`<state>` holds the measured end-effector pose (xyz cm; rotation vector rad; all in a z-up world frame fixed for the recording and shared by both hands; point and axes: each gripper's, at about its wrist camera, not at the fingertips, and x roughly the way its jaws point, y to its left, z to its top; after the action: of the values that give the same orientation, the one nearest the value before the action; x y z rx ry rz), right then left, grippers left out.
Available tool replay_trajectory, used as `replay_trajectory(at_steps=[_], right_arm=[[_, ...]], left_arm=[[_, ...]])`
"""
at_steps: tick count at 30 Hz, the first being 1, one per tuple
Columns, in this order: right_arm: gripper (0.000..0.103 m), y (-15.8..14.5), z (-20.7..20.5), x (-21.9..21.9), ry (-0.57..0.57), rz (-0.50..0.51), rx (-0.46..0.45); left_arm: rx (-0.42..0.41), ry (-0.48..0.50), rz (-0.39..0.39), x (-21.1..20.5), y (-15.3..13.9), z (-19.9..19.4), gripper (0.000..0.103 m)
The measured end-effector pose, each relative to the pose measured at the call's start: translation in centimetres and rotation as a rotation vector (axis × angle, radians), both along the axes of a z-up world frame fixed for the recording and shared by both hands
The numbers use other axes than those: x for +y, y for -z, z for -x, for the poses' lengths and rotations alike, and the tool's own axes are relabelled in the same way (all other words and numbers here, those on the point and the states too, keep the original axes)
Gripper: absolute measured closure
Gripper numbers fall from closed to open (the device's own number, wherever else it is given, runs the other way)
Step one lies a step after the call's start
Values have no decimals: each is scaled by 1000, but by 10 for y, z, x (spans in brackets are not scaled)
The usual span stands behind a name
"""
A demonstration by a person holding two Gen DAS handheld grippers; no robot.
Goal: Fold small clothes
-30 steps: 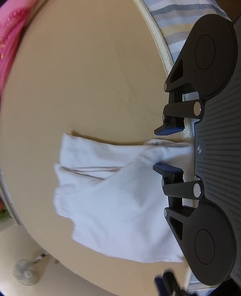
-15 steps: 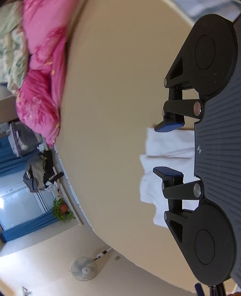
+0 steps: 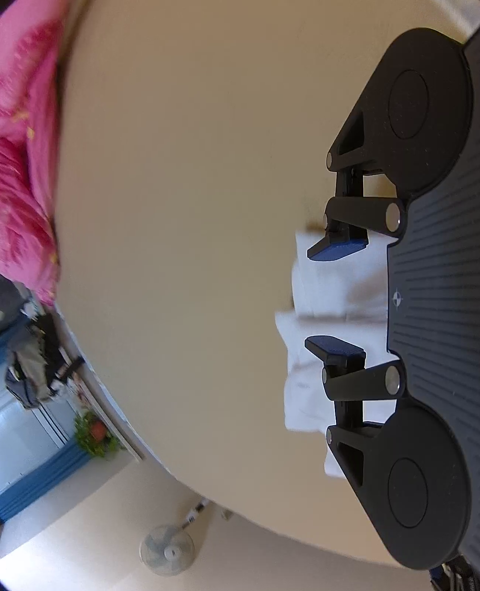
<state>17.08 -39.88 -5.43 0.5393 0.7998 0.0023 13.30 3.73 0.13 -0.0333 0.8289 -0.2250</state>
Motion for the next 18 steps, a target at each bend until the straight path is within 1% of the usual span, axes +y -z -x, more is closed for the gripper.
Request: replay_trajectory(at_steps=[2,4,5,6,7,9,10,11,12,13,14,15,16,17,18], right_arm=[[56,6,-11,7,-23,-7,16],[56,11,-18,14,-46,-11,24],[57,12,-20,17,-57,-13,24],[81,12,-21,19,-61,-11,13],[100,10,-22,16,-54,-16,-5],[101,-3,-12,5,34,-48,-95],[101,-9,-9,-2,66,-53,-129],[101,-11,-7,-6,92,-31,-137],[101,-10,-7,-7,116,11,-114],[100,-6,-9,-8,135,50,-70],[100,0,-11,-10,151,62,-26],[95,2,-11,-12,168,65,7],[95,0,-9,-14,179,78,14],[95,-6,-5,-14,181,92,-9],[93,-14,1,-13,170,104,-46]], left_arm=[[1,4,0,-4,1,-1,0],[20,19,-23,-9,3,-3,0],[30,27,-35,-13,4,-3,0],[40,35,-45,-15,6,-3,0],[48,45,-46,-18,8,-3,0],[59,60,-38,-19,12,-3,2],[51,75,-27,-20,13,-1,12],[40,87,-27,-23,14,0,19],[25,93,-35,-26,15,1,29],[11,95,-39,-29,17,3,32],[1,100,-36,-31,19,5,34],[-5,112,-29,-34,20,7,39],[-14,128,-20,-37,20,10,40],[-34,145,-6,-41,19,14,40],[-60,168,12,-46,17,19,40]])
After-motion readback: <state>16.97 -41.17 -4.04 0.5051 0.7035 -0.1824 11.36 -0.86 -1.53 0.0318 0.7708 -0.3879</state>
